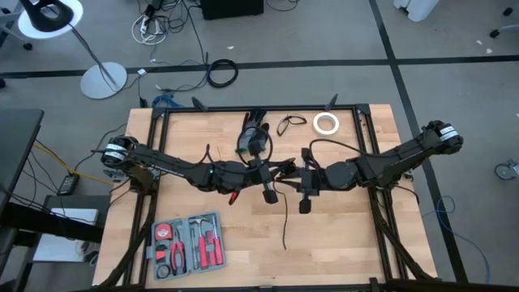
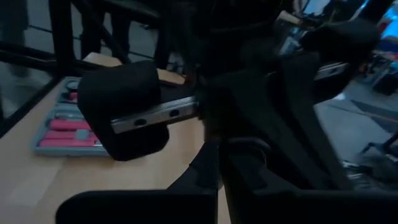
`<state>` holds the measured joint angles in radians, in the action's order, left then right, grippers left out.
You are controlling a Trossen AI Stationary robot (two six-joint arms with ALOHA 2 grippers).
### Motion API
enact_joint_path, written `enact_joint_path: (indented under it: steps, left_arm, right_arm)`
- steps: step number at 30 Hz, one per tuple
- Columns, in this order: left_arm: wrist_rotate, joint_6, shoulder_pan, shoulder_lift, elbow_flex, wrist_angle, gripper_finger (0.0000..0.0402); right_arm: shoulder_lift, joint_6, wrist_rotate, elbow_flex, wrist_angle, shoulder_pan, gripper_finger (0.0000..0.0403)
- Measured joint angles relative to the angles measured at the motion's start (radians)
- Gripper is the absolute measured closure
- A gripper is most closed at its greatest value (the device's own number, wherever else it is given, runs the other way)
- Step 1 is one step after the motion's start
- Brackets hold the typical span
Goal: Coil cords
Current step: Coil the black wire into a spool
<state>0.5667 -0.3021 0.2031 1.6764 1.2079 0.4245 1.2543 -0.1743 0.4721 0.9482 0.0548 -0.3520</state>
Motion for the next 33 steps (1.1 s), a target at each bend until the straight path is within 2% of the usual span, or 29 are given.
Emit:
enact_joint_path:
  steps: [4, 8, 18, 27, 33]
  left_arm:
    - [0.013, -0.001, 0.003, 0.000, 0.000, -0.017, 0.0401]
    - [0.016, 0.000, 0.003, 0.000, 0.000, -0.039, 0.0401]
    - [0.014, -0.001, 0.006, -0.002, 0.000, -0.047, 0.0401]
    - [-0.061, 0.054, 0.007, -0.002, 0.000, 0.037, 0.0401]
    - [-0.075, 0.097, 0.012, -0.002, 0.000, 0.096, 0.0401]
  right_arm:
    - [-0.026, -0.018, 0.063, 0.000, -0.017, -0.022, 0.0399]
    - [-0.079, 0.012, 0.140, 0.000, -0.116, -0.051, 0.0399]
    - [-0.187, 0.155, 0.216, -0.001, -0.385, -0.106, 0.0399]
    - [-0.167, 0.181, 0.256, 0.000, -0.497, -0.085, 0.0398]
    - [-0.147, 0.174, 0.246, 0.000, -0.469, -0.065, 0.0393]
